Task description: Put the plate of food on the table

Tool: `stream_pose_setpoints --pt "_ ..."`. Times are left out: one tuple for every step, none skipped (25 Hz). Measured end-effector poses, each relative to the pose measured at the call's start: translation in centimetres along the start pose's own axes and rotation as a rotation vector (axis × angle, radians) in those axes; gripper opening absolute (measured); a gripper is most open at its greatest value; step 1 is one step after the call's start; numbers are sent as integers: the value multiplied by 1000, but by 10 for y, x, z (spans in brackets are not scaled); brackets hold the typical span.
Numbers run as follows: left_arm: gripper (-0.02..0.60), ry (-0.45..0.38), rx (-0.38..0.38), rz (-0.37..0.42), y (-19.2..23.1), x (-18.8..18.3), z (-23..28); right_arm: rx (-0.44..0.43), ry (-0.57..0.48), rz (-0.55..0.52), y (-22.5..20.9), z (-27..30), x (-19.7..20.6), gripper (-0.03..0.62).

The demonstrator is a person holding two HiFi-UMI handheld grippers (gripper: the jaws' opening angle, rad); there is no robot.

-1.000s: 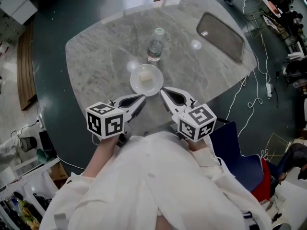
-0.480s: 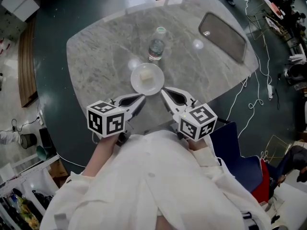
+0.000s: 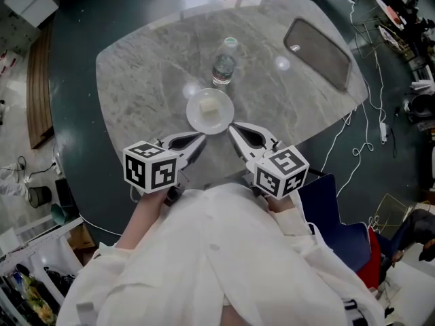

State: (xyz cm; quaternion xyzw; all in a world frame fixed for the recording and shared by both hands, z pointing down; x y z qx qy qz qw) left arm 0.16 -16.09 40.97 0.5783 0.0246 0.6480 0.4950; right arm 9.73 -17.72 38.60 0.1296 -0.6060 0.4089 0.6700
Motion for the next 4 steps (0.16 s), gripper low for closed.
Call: stream_pose_setpoints --pt "15 -1 -1 0 1 0 0 1 2 0 -1 1 1 2" --pt "15 -1 -3 -1 1 0 0 1 3 0 -1 2 1 2" --pt "15 -2 -4 -2 1 0 0 2 5 0 -2 2 2 2" --pt "15 -3 -6 -3 1 1 0 3 7 0 -3 3 2 2"
Point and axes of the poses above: the fingertips, and each gripper's own axes: z forward along the fingers, y to its left, x out of its underside, the point moved 3 cm from there along -z, backward along the fingers, and after that the axes turned 10 degrees about -y, right-handed, at the moved point
